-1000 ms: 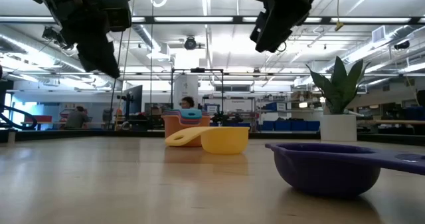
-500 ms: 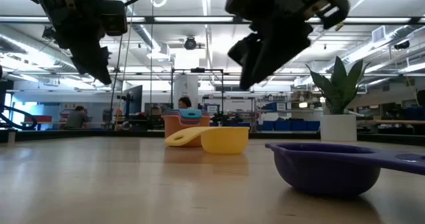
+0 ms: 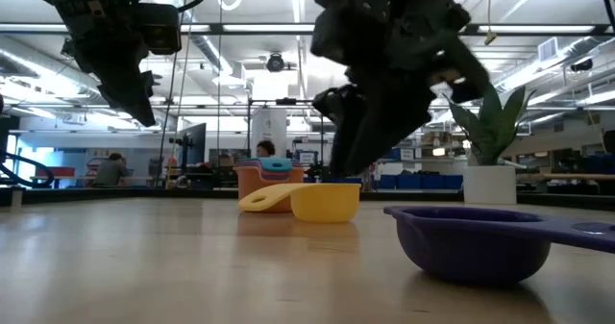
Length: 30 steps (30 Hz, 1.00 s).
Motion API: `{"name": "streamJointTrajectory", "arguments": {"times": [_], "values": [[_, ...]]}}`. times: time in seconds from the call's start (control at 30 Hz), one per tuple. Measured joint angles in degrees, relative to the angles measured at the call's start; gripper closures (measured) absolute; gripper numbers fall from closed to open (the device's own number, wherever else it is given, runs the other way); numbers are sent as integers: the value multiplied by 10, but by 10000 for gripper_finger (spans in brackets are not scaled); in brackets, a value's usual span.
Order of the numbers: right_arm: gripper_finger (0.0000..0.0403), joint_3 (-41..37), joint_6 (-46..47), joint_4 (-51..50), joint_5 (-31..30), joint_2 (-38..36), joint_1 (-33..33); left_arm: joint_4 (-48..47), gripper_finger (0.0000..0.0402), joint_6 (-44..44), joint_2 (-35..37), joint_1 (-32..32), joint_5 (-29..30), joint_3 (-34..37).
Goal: Nest measuring cups in basket
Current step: Stack the yellow measuring cup on top of the light blue measuring cup
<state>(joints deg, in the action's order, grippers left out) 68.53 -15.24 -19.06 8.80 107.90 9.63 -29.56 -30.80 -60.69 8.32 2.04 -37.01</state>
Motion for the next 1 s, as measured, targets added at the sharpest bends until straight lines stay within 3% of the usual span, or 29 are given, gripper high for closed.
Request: {"name": "streamJointTrajectory", "arguments": {"times": [0.37,0.47,0.57,0.87,1.0], "values": [[278,2,-30,-13,-13,53,0,1,269,0,0,0,0,0],[310,1,-32,-19,-21,48,0,2,269,0,0,0,0,0],[375,0,-20,-32,-14,37,-4,2,269,0,0,0,0,0],[392,7,0,-199,-16,-35,-3,2,269,0,0,0,0,0],[392,60,-69,-285,-17,-62,-3,2,269,15,0,0,0,0]]}}
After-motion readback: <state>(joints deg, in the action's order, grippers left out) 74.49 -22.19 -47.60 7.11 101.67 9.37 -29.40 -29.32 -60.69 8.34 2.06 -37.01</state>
